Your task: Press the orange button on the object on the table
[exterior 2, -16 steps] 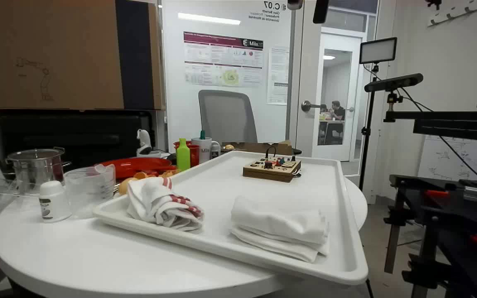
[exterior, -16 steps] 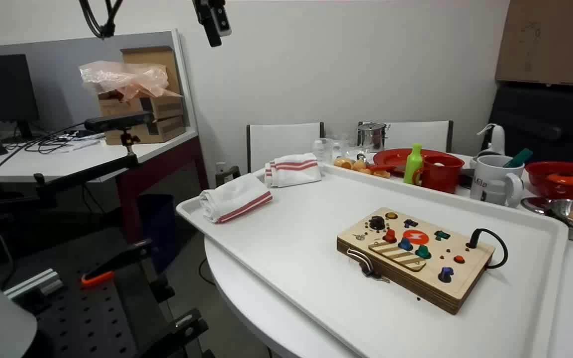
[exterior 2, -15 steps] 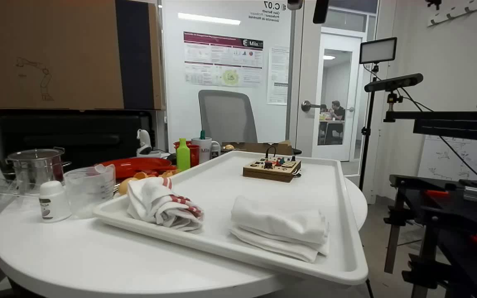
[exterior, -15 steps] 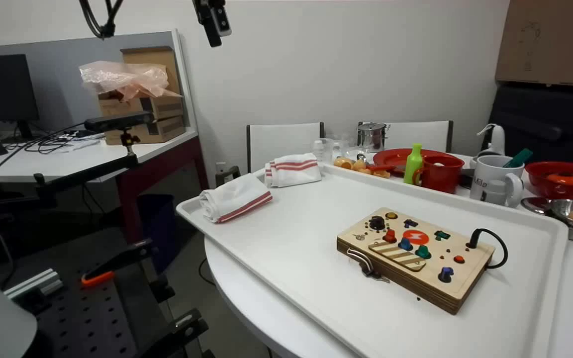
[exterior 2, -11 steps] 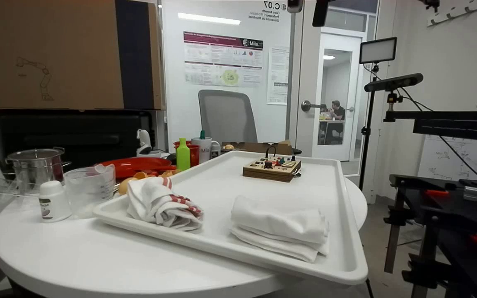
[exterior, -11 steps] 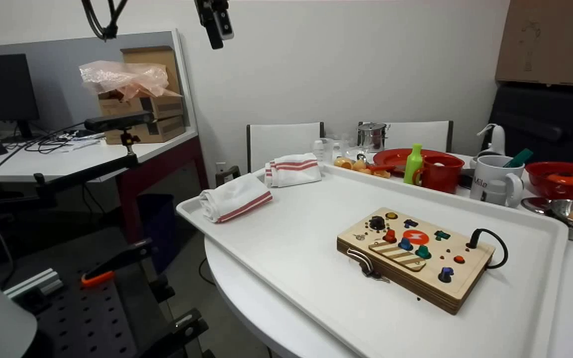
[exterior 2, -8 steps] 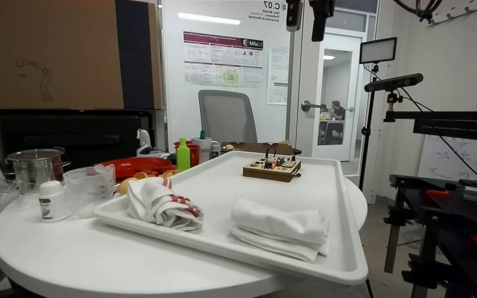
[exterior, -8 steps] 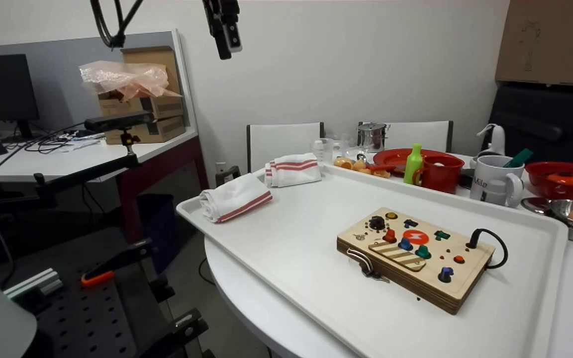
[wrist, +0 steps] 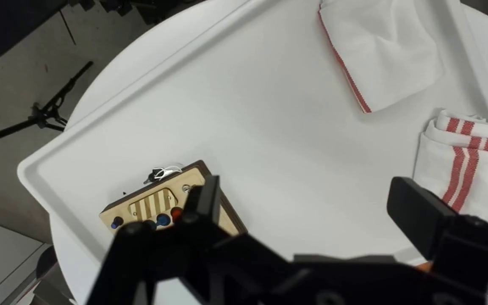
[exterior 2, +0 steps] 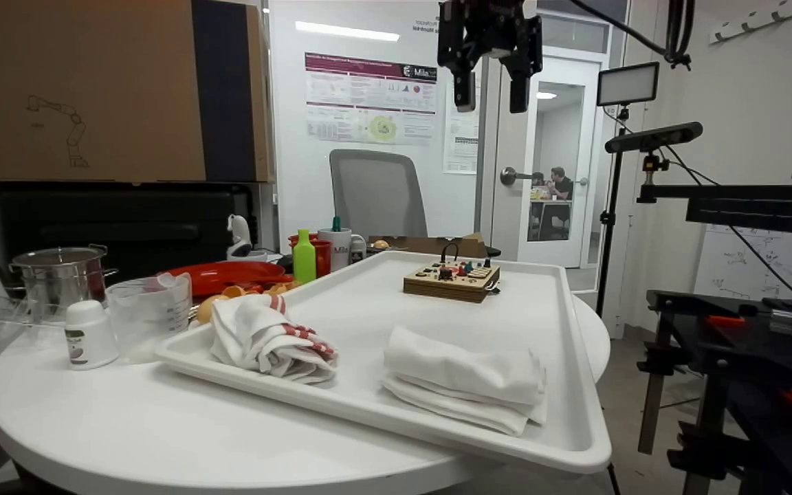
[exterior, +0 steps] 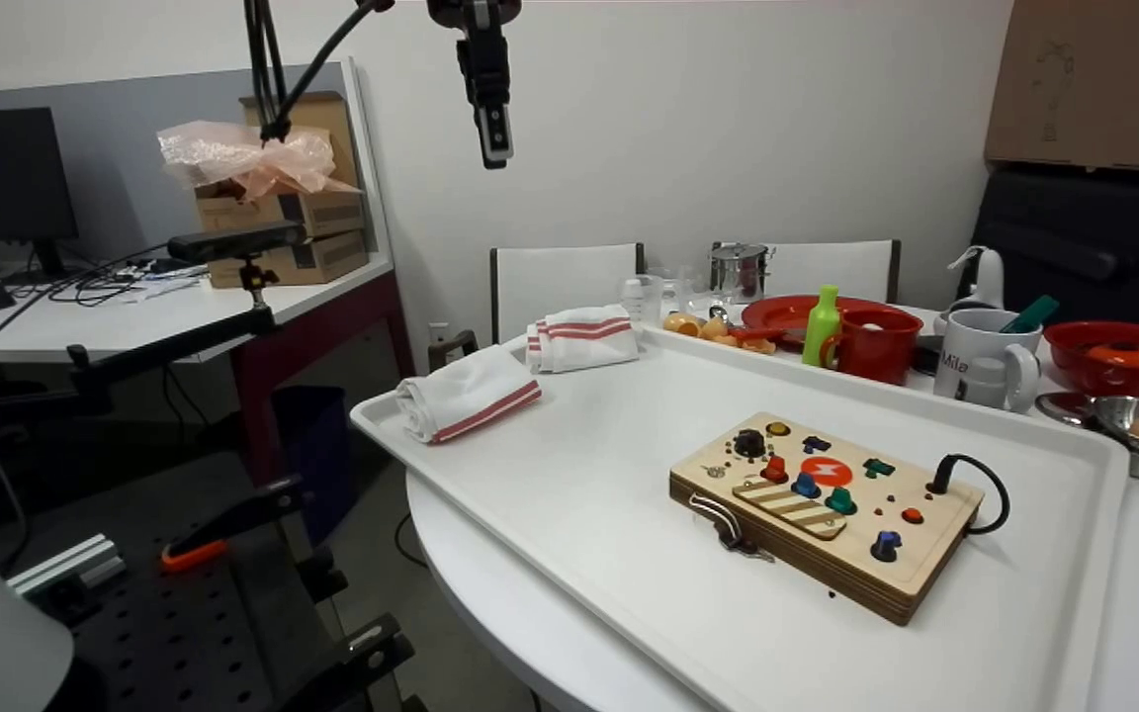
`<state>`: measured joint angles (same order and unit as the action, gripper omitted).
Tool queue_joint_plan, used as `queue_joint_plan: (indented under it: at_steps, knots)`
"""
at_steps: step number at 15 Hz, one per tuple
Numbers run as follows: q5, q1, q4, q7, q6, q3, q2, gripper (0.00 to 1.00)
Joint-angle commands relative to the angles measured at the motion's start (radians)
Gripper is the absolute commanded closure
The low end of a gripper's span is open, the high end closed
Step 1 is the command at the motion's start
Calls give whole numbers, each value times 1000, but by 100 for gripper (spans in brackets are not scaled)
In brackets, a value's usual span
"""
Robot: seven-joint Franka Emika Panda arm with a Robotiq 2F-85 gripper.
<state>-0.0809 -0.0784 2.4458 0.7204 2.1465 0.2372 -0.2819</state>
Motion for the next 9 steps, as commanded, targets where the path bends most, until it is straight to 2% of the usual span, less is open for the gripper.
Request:
queue_joint_plan:
  at_steps: [1, 4, 7, 9]
  knots:
    - [-11, 32, -4, 11, -3, -31, 4, 0]
    - [-16, 38, -2, -44, 14, -43, 15, 0]
    - [21, 49, 1, -287, 32, -120, 44, 0]
    - [-6, 22, -13, -400, 20, -168, 73, 0]
